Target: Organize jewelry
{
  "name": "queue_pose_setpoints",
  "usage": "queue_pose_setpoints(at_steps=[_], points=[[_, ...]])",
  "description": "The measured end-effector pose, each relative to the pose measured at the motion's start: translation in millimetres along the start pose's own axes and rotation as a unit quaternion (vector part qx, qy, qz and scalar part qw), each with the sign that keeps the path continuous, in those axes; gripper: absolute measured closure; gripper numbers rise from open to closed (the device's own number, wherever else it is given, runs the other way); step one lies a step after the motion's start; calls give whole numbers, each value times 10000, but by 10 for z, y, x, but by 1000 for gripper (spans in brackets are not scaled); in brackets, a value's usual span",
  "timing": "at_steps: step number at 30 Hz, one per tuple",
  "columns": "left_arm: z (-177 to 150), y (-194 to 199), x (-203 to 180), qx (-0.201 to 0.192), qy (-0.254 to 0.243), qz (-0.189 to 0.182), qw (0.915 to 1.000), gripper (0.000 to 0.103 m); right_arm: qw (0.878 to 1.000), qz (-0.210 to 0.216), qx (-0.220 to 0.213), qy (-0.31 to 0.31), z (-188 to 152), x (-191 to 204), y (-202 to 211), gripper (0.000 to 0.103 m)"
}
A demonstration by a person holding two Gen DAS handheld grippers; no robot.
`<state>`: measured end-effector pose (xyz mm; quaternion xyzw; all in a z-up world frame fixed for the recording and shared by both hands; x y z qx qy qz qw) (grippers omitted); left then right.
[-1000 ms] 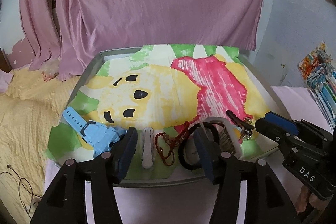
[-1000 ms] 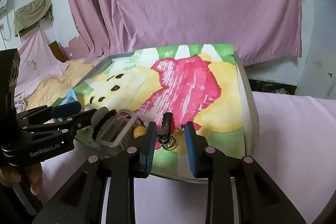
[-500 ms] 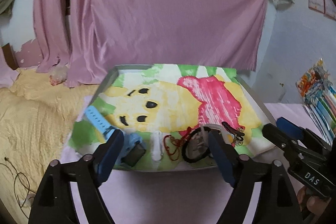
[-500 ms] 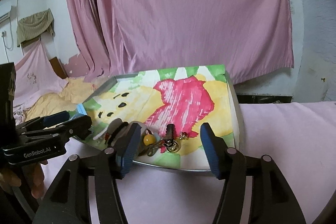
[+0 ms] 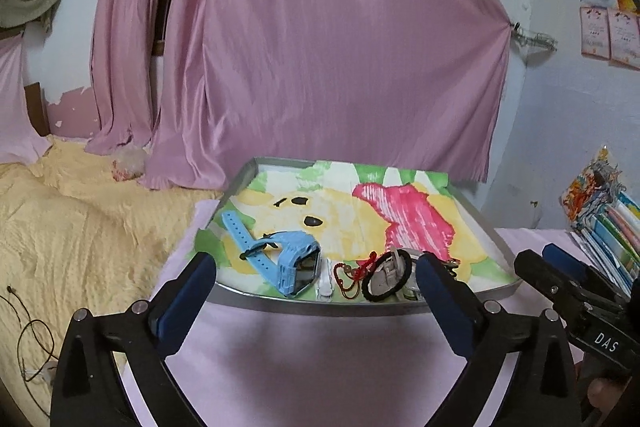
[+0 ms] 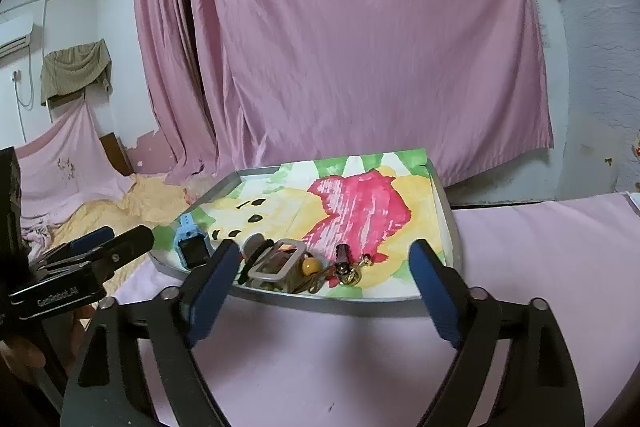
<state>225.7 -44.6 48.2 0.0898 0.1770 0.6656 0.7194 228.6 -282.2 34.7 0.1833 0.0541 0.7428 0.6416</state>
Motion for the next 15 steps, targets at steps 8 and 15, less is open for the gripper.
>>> queue_pose_setpoints(at_steps=[8, 15], points=[[-143, 263, 47, -293, -89, 38, 9995, 1, 9998, -3, -200, 36, -127, 66, 264, 12], [-294, 512, 108, -380, -89, 59, 9992, 1, 9994, -43, -321, 95, -242, 134, 555, 12]])
Point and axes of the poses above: each gripper's, at about its wrist camera, not at the fingertips, and y roughly against the way its jaws point, x to its left, z to its top, the point moved 1 cm from there along -y, roughly the way its jaws point, and after that the axes turned 6 degrees about -x, right-handed, at the moved point
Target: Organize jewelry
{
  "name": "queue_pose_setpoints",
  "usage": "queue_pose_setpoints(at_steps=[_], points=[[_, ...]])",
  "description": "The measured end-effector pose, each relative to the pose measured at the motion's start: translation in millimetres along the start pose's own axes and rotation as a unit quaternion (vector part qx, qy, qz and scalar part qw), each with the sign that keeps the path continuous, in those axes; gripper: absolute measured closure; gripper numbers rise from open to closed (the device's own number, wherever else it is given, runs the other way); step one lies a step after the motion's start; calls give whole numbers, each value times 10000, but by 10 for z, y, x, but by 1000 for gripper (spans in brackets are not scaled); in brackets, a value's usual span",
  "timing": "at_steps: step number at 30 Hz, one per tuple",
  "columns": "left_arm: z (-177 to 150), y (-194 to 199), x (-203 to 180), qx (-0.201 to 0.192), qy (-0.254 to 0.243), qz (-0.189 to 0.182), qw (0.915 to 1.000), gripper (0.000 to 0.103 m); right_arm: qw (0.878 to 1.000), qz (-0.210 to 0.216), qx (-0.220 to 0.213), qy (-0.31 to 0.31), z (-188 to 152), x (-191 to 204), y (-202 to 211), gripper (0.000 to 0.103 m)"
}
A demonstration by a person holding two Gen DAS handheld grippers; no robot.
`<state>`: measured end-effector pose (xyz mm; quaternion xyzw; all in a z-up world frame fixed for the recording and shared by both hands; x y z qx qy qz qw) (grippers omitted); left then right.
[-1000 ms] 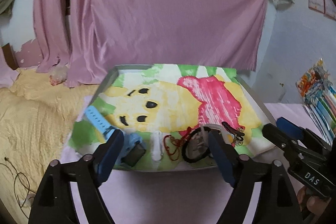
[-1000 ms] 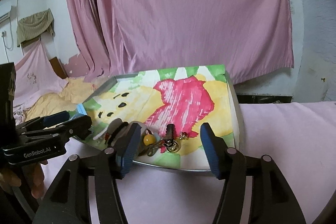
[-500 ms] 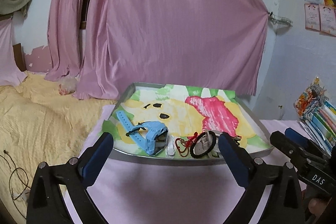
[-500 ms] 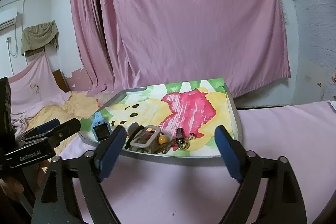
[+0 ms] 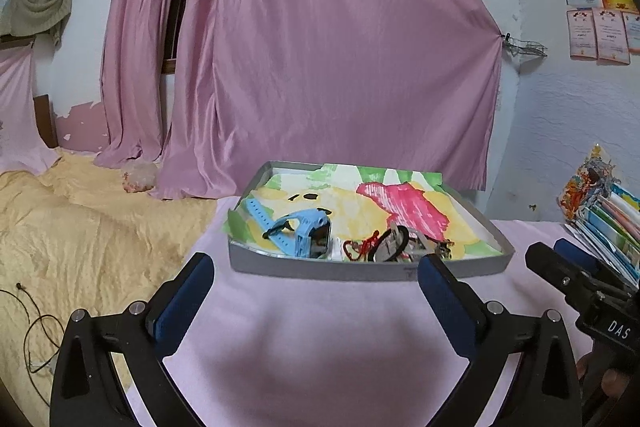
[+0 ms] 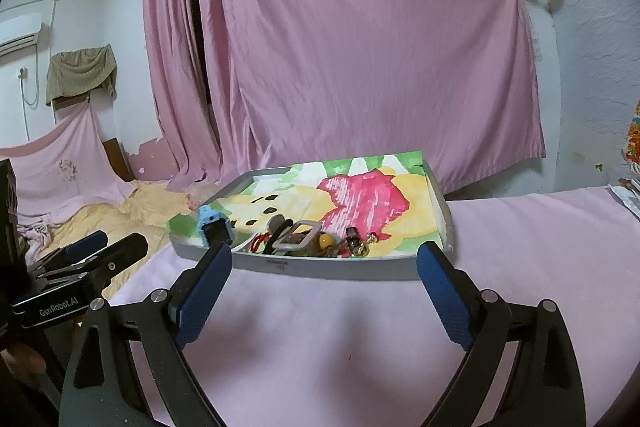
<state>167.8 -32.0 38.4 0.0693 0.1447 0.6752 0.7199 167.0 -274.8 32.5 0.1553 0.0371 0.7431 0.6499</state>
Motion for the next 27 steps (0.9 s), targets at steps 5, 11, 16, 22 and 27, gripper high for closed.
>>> queue_pose_setpoints(at_steps=[5, 11, 16, 22, 27], points=[[-88, 212, 28, -108, -21, 27, 9999, 1, 9998, -65, -145, 86, -68, 55, 233, 12], [-184, 472, 64, -204, -29, -6, 9998, 1, 9994, -101, -298, 109, -157, 111, 523, 12], [-236, 702, 96, -353, -60, 11, 9994, 1, 9990, -101, -417, 112, -223, 152, 736, 11], [-344, 919, 126, -401, -42, 10, 9992, 1, 9983, -129, -509, 254, -342, 234, 981, 7], [-435, 1098, 151, -493, -57, 53, 9988, 1, 9978, -109, -586, 293, -422, 291, 1165, 5]])
Point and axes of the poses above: each gripper's, at about its wrist camera, not at the fingertips, and y roughly against the way its jaws point, x to its left, z to its top, the point moved 1 cm from there along -y, roughly the way its jaws point, and after that the axes turned 6 degrees about -x, right-handed, at the moved point
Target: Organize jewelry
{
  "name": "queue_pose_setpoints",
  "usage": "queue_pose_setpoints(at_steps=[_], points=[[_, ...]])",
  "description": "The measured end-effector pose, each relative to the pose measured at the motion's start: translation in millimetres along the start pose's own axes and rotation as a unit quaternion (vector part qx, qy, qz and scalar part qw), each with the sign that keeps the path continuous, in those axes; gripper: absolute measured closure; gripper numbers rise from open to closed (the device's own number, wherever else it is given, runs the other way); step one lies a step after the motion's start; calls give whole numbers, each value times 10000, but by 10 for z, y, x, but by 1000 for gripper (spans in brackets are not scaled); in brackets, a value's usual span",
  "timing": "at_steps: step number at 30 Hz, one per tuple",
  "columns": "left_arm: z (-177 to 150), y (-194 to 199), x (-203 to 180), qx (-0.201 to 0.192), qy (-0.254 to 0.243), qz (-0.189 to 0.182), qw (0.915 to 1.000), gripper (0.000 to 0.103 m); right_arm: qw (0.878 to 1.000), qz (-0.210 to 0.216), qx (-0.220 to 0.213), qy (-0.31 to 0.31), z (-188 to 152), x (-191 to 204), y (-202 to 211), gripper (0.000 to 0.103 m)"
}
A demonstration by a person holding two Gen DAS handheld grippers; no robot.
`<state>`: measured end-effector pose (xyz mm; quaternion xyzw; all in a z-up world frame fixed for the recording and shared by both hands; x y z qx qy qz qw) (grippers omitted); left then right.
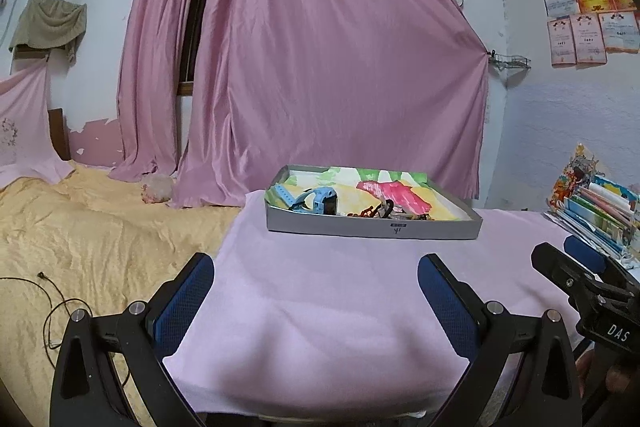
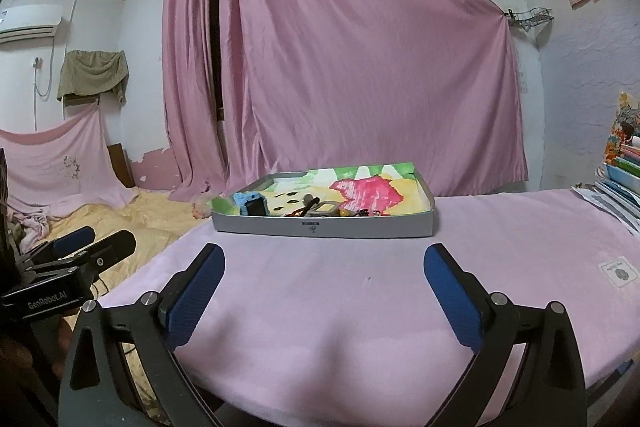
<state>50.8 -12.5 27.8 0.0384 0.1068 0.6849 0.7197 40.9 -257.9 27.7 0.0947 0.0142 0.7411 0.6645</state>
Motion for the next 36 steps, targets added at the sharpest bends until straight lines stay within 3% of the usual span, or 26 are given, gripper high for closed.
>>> queue_pose_setpoints(at_steps=[16, 36], points=[[-224, 392, 87, -125, 20, 143, 9998, 1, 9999, 54, -87, 9, -185, 37, 401, 2], [-444, 539, 133, -79, -45, 248, 9996, 1, 9998, -52, -176, 86, -293, 42, 625, 2]])
Point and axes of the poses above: each gripper's, at about its wrist camera, not at the fingertips, and y roughly against the way its jaws point, x to its left, z to its top, the point moved 1 cm from there along -y, roughly the way its jaws point, and after that the axes turned 6 degrees about -x, right-handed, at the moved point
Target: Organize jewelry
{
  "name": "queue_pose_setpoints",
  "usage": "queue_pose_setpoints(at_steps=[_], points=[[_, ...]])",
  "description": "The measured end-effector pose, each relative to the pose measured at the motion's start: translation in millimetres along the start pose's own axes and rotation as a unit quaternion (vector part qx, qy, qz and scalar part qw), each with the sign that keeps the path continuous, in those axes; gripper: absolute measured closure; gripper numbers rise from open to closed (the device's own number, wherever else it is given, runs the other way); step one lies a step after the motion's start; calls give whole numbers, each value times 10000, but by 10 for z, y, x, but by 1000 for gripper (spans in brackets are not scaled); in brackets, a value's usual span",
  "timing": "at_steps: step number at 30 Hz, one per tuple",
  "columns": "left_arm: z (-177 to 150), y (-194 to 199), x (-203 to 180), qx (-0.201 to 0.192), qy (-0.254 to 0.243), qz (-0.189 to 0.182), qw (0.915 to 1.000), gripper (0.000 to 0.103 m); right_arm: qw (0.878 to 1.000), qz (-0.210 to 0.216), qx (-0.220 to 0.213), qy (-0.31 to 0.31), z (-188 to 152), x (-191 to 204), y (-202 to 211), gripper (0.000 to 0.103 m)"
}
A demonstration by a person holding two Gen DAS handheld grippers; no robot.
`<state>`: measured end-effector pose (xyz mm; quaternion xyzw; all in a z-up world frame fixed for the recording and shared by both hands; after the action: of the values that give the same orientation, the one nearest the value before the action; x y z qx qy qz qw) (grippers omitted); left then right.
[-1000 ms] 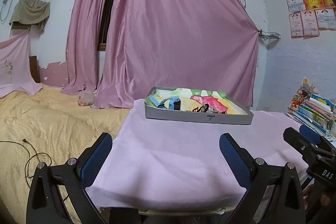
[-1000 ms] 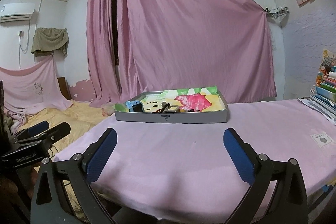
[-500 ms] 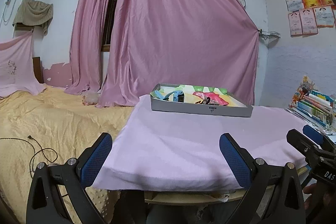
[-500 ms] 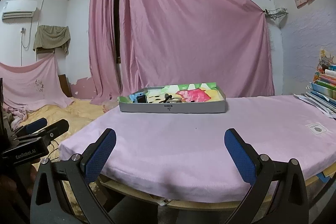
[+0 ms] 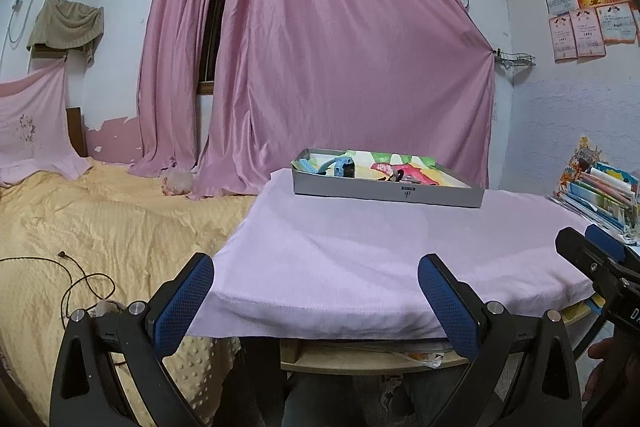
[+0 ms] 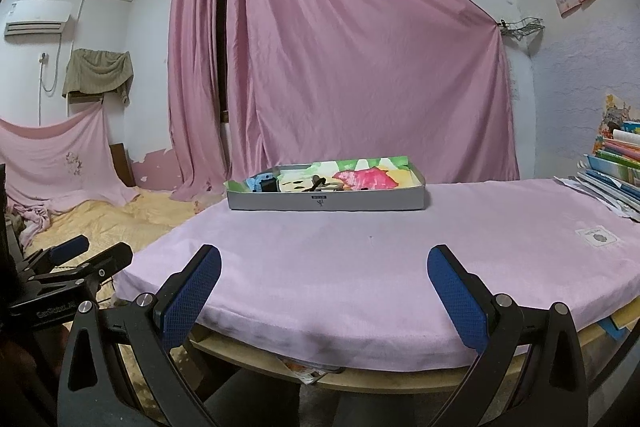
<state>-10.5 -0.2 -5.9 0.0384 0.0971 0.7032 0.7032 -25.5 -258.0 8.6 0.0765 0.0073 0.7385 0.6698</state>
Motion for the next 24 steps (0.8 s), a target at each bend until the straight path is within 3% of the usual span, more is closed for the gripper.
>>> queue_pose_setpoints(at_steps=[24], points=[[17, 18, -19, -46, -42, 44, 10000, 0, 10000, 28, 24, -10, 27, 25, -26, 2]])
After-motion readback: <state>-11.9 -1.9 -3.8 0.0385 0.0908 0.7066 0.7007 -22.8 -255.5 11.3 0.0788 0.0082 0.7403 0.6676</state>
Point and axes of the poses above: each gripper's, at about its wrist camera, not at the fingertips, and y roughly against the way its jaws point, x to its left, z to its top, the point moved 1 cm from there along -y, roughly the way its jaws point, and after that the axes turned 6 degrees about -x, right-handed, at the moved point
